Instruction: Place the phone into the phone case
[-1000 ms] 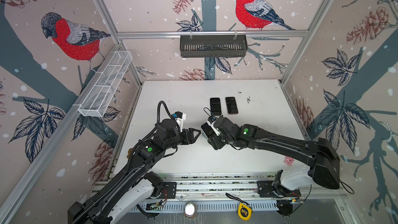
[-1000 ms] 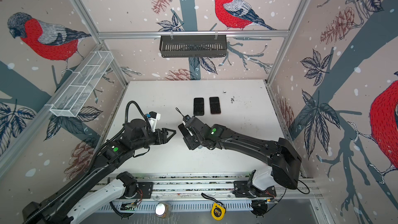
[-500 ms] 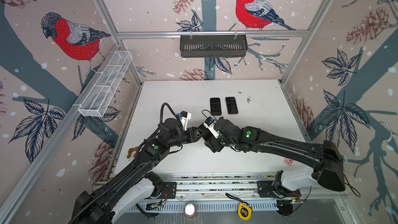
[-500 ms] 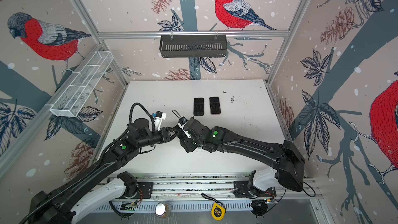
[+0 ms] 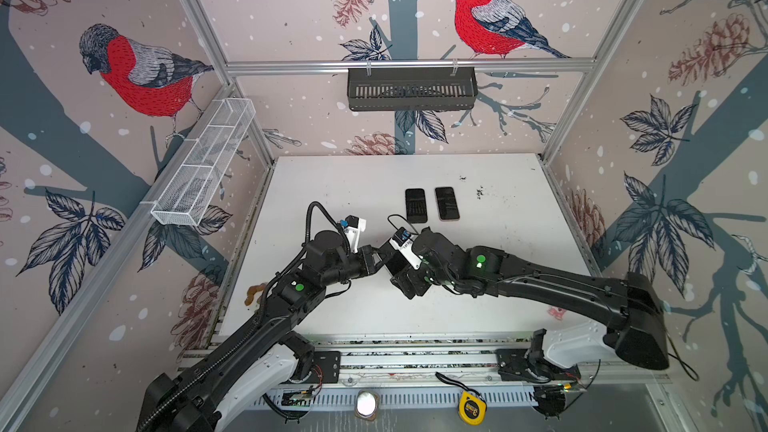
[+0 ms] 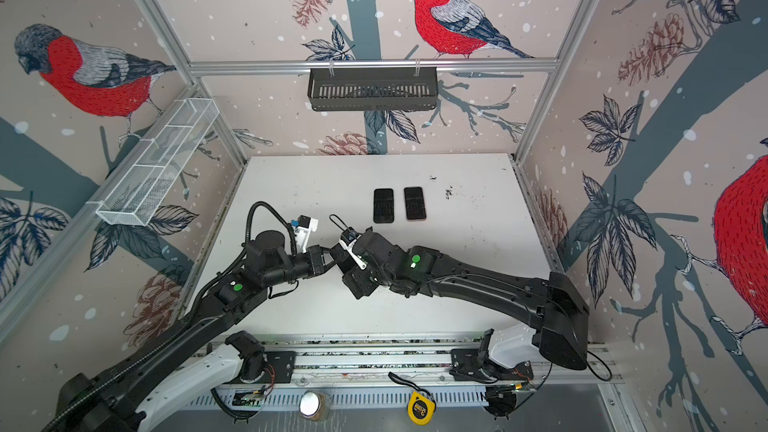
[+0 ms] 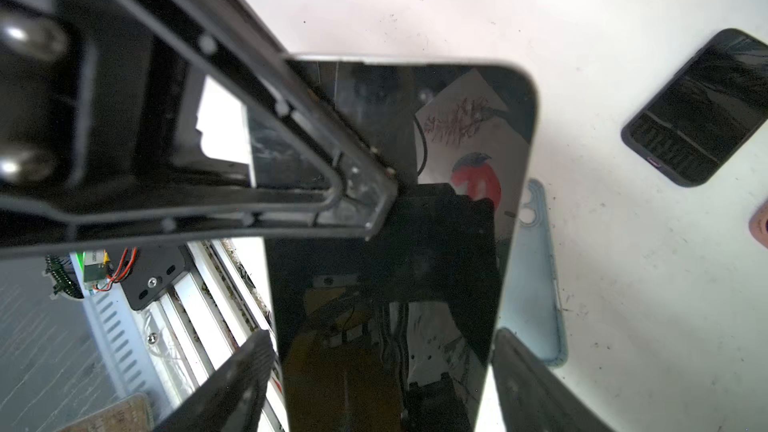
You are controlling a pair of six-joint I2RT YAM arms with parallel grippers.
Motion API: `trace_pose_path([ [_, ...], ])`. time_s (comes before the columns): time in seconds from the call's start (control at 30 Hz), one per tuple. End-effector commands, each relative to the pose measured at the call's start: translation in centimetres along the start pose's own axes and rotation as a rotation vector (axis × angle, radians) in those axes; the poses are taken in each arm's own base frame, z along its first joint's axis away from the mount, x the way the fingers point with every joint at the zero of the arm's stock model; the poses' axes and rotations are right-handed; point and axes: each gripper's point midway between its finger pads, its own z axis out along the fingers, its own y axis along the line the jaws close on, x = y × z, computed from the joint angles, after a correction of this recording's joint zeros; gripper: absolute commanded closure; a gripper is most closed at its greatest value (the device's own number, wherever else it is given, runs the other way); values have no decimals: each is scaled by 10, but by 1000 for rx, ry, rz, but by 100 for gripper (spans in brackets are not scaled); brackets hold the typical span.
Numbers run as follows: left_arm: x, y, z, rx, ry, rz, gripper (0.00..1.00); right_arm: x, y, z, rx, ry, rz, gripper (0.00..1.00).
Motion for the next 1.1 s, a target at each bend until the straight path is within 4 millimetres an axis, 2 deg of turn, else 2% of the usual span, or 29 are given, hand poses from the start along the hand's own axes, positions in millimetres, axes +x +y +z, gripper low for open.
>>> trace_pose_path([
  [0.0,-13,-14,-6,54,-54,22,100,-16,0,-14,-22,-87,16,6],
  [0.1,-20,-11,-12,46,-87,15,100,-29,-10,-39,-67,-195,86,5],
  [0.17,-27,-15,-18,63,-123,10,100,-38,-23,-56,-90,-287,182,5],
  [0.33,-41,-32,-36,135,-212,-14,100,-40,-54,-87,-223,-439,419,13],
  [0.4,-44,-41,-41,185,-236,-35,100,-38,-61,-93,-320,-468,505,17],
  [0.53,-50,-58,-53,312,-294,-93,100,-37,-51,-101,-601,-503,636,25],
  [0.67,-55,-63,-61,361,-340,-129,100,-43,-30,-113,-802,-520,647,28],
  [1.07,-60,-68,-72,462,-402,-177,100,-50,-5,-103,-908,-473,664,30],
])
